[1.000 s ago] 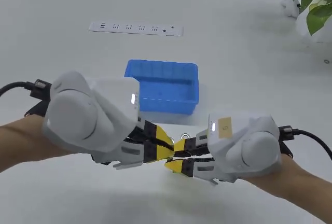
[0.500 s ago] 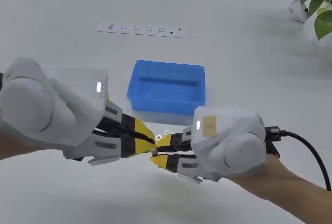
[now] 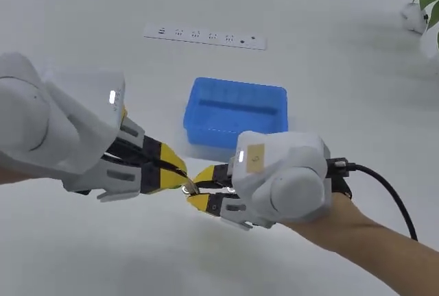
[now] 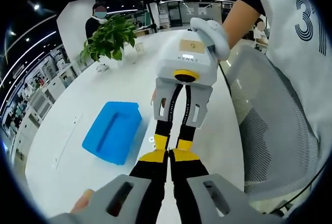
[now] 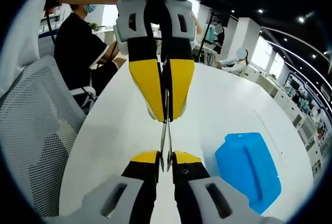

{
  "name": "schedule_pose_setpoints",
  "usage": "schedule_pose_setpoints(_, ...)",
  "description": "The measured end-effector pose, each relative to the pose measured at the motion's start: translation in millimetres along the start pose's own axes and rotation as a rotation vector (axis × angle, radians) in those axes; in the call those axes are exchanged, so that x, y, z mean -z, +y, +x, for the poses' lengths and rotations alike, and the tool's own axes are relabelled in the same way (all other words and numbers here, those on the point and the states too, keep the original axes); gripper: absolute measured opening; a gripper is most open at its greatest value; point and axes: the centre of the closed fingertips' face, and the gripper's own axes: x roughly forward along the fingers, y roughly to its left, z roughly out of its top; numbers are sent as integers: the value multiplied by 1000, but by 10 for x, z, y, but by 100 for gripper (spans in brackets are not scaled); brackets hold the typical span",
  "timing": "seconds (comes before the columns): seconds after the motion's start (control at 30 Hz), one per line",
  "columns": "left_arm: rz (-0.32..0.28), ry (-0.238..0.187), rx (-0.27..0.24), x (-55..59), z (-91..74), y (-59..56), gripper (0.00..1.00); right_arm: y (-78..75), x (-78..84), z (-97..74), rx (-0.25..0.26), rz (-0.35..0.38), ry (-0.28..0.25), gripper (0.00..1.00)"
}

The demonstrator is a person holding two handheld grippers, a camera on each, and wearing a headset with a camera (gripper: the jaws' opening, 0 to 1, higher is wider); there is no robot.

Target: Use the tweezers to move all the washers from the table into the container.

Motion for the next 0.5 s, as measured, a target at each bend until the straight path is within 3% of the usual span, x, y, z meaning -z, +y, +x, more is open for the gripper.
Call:
schedule_pose_setpoints(0.27, 51, 56, 18, 73, 9, 79, 6, -64, -4, 108, 1, 3, 6, 11)
schedule_pose_setpoints(0.5, 59, 86, 28, 113, 60, 141, 6, -118, 21, 182, -6, 44, 3, 12)
